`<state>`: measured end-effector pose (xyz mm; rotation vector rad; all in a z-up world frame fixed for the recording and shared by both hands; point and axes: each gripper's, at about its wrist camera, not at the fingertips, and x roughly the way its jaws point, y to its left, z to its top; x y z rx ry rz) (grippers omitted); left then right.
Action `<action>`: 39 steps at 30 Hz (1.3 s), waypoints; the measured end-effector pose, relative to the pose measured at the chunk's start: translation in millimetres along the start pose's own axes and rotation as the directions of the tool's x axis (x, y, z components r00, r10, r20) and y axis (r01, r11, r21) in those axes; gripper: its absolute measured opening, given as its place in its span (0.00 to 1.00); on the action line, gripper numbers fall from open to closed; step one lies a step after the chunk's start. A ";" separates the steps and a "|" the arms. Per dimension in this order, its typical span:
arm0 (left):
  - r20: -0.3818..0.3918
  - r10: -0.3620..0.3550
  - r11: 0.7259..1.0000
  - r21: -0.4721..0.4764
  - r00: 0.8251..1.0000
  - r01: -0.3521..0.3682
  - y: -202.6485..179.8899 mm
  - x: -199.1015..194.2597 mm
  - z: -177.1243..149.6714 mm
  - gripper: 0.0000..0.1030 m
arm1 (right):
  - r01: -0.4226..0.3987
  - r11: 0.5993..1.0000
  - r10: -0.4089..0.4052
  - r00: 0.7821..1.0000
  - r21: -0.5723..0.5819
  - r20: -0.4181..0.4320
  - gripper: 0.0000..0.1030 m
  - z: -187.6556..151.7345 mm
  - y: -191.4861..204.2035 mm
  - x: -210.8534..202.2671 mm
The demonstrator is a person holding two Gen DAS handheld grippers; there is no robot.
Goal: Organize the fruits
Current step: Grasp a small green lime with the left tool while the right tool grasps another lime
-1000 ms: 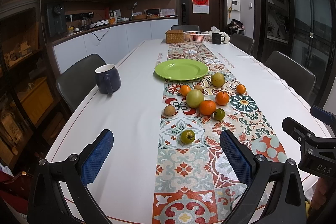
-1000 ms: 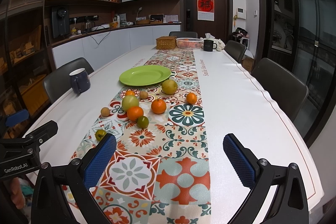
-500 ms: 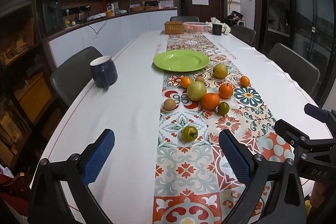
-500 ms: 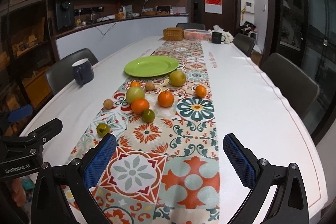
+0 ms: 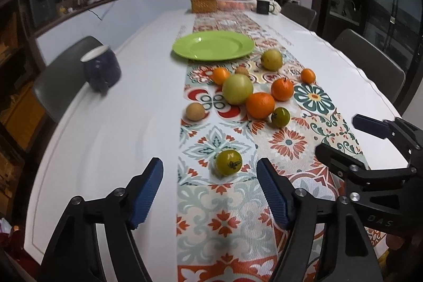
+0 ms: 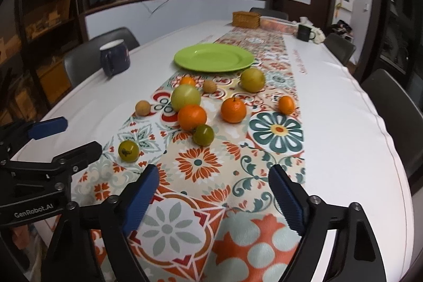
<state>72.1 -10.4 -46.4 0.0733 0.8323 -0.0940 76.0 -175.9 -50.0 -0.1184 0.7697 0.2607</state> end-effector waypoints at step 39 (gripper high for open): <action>-0.148 -0.145 0.989 0.001 0.978 0.146 -7.3 75.1 29.1 0.28 | -0.100 0.990 0.086 0.986 -0.096 -0.141 0.29 30.8 9.1 94.3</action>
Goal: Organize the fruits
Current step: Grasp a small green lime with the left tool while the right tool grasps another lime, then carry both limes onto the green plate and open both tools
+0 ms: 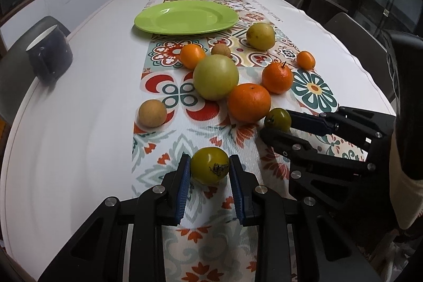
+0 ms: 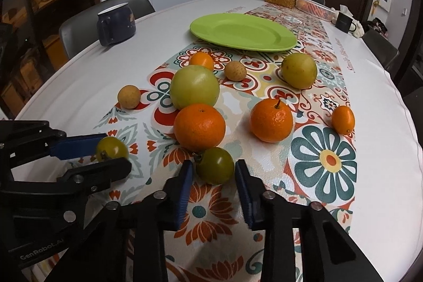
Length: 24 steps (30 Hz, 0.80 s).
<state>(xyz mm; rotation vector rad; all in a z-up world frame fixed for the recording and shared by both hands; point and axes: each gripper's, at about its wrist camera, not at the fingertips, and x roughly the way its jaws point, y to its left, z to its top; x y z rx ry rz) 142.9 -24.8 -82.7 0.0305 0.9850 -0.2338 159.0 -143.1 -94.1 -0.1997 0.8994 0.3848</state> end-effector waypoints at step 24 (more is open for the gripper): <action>0.174 0.039 0.998 0.038 0.984 -0.047 5.1 -45.2 33.4 0.28 | -0.034 0.998 0.027 0.993 0.060 0.117 0.28 24.6 -8.7 -51.9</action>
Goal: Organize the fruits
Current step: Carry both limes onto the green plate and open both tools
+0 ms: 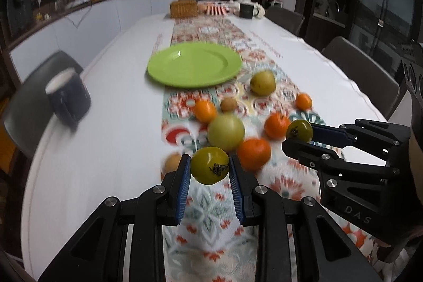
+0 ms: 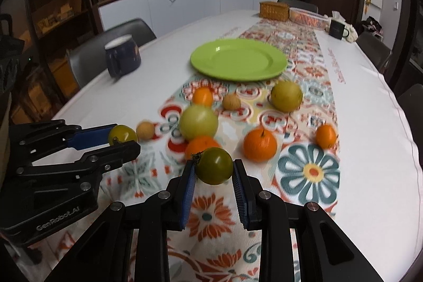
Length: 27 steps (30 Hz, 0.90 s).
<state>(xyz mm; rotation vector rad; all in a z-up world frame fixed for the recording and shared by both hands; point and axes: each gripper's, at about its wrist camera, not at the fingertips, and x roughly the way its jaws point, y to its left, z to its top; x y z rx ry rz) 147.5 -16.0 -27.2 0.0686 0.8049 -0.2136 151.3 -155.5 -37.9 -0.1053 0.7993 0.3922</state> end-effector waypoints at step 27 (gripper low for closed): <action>-0.009 -0.008 0.997 0.071 1.000 0.009 46.0 103.1 140.8 0.28 | 0.003 1.000 -0.003 1.000 -0.009 -0.026 0.28 145.3 -45.5 94.8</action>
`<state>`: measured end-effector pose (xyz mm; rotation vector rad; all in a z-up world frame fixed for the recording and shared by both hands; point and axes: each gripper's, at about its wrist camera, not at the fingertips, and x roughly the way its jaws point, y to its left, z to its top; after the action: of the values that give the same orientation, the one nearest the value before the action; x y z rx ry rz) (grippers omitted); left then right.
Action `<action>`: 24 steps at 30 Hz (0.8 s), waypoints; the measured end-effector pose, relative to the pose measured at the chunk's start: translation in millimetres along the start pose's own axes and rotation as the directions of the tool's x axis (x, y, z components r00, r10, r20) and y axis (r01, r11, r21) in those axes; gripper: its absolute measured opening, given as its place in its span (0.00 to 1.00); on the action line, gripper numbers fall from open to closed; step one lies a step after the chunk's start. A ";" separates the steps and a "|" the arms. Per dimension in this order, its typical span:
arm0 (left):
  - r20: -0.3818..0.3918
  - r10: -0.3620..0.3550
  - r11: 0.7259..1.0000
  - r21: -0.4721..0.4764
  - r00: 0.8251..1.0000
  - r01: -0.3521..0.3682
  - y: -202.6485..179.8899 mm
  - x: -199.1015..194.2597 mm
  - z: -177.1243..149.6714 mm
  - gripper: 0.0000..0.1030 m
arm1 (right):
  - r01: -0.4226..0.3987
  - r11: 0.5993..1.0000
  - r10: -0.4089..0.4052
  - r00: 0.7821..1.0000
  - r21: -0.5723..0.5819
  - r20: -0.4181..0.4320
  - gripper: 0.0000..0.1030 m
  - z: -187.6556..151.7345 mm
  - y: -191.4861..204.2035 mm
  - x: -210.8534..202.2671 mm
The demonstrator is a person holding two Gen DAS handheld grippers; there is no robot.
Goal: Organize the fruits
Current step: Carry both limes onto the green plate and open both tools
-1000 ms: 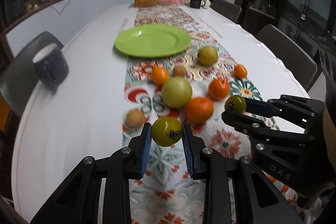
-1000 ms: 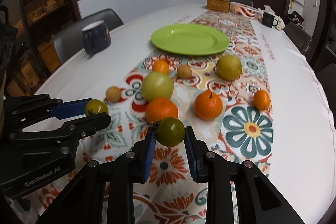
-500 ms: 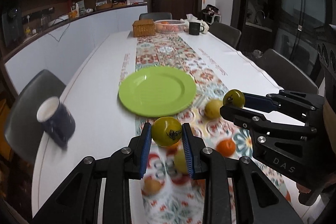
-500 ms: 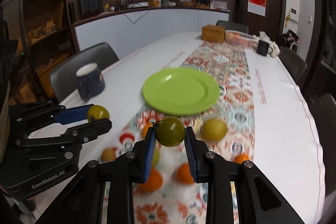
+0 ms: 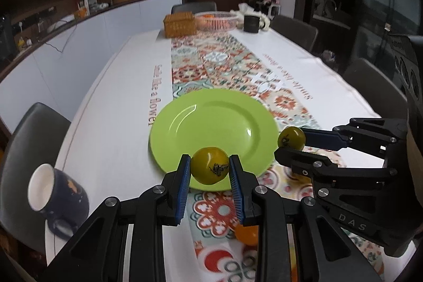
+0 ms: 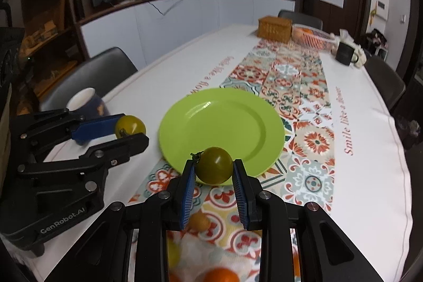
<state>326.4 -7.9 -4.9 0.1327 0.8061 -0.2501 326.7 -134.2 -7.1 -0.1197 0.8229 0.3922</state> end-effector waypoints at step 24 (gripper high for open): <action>-0.098 0.030 1.000 -0.001 0.995 -0.030 4.9 36.4 -9.0 0.56 | 0.008 0.996 -0.002 0.998 0.089 -0.068 0.37 -6.7 -26.3 43.3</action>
<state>345.7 -7.5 -37.5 0.1553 0.9012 -0.2153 358.7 -147.4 -44.7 -0.0520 0.9055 0.3479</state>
